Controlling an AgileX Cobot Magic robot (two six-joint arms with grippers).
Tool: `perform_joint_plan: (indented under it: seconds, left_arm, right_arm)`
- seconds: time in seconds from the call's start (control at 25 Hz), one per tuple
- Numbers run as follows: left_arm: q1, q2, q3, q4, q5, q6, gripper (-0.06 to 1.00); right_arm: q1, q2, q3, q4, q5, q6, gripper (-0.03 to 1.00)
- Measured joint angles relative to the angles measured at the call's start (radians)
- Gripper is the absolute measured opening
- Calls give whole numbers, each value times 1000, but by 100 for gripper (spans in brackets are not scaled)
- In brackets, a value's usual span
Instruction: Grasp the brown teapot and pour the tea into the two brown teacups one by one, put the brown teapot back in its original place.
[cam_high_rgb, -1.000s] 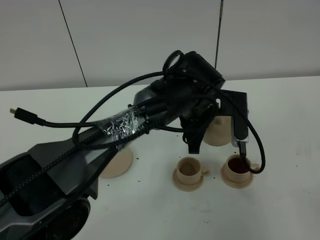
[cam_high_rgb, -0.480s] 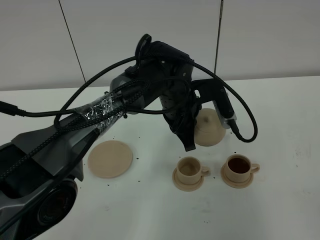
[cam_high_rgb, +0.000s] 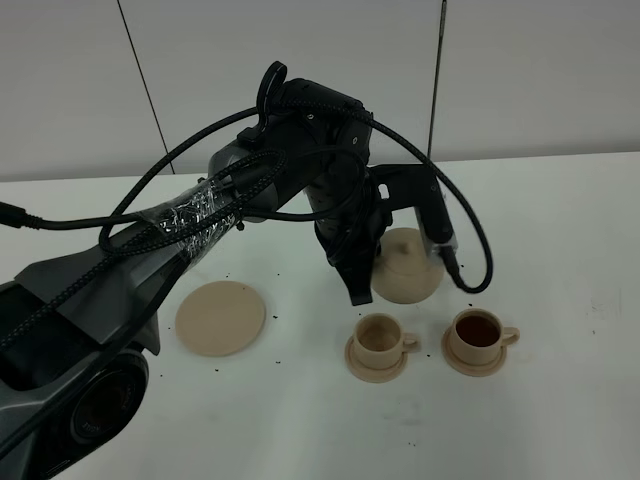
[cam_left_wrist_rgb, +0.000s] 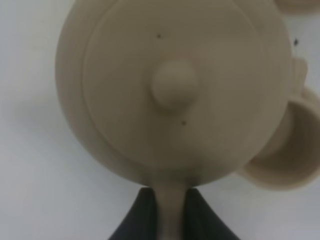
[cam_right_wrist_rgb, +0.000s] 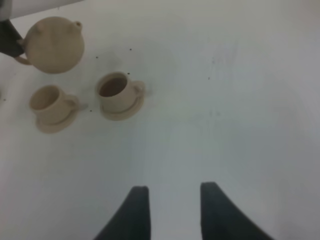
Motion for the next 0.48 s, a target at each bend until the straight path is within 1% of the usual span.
perform_joint_plan:
  seconds: [0.16,0.24,0.36,0.48]
  left_arm:
    - [0,0,0,3,-5,209,17]
    - [0,0,0,3,-23,332,17]
    - [0,0,0,3,-56,493,17]
    - [0,0,0,-8,-76,632,17]
  right_arm:
    - [0,0,0,0,0,0,24]
    - [0,0,0,0,0,0,24]
    - [0,0,0,0,0,0,24]
    - [0,0,0,0,0,0,24]
